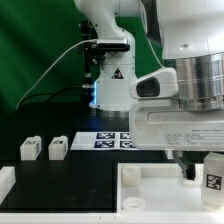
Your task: Assemble one leg
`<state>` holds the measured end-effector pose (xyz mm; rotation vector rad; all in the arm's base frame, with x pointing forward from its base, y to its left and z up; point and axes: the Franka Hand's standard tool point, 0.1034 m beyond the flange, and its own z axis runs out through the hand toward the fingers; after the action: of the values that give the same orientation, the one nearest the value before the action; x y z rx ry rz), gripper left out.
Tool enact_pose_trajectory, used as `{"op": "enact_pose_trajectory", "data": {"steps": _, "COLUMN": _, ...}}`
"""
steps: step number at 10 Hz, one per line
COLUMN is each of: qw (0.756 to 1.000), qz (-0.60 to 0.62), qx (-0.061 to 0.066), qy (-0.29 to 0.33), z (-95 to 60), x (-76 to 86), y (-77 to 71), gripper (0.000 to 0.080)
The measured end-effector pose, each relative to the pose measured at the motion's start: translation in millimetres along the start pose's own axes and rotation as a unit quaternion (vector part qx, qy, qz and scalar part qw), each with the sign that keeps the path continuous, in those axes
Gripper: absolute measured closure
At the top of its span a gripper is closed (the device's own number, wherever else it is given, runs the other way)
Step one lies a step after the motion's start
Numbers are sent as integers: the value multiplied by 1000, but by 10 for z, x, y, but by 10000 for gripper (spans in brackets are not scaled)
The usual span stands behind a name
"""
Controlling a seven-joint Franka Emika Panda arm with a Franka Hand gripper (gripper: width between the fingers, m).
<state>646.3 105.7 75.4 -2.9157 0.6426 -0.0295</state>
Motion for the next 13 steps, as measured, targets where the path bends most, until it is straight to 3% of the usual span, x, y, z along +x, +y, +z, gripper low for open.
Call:
{"op": "enact_pose_trajectory", "data": {"steps": 1, "qw": 1000, "qz": -5, "qx": 0, "qy": 0, "z": 0, "x": -1, "y": -2, "gripper": 225}}
{"op": "enact_pose_trajectory", "data": {"steps": 2, "qw": 994, "qz": -109, "qx": -8, "qy": 3, "z": -10, "x": -9, "y": -20, "gripper": 225}}
{"op": "enact_pose_trajectory", "data": {"steps": 3, "qw": 985, "qz": -173, "qx": -7, "qy": 3, "z": -31, "x": -22, "y": -48, "gripper": 165}}
{"op": "enact_pose_trajectory", "data": {"steps": 5, "qw": 963, "qz": -271, "qx": -9, "qy": 3, "z": -46, "x": -73, "y": -16, "gripper": 154}}
{"op": "enact_pose_trajectory", "data": {"steps": 8, "qw": 889, "qz": -457, "qx": -26, "qy": 3, "z": 22, "x": -168, "y": -22, "gripper": 150}}
{"op": "enact_pose_trajectory", "data": {"steps": 10, "qw": 842, "qz": -539, "qx": -28, "qy": -1, "z": 23, "x": -181, "y": -39, "gripper": 150}}
{"op": "enact_pose_trajectory", "data": {"steps": 11, "qw": 829, "qz": -559, "qx": -29, "qy": -1, "z": 26, "x": -180, "y": -37, "gripper": 150}}
{"op": "enact_pose_trajectory", "data": {"steps": 13, "qw": 842, "qz": -539, "qx": -30, "qy": -1, "z": 33, "x": -177, "y": -26, "gripper": 162}}
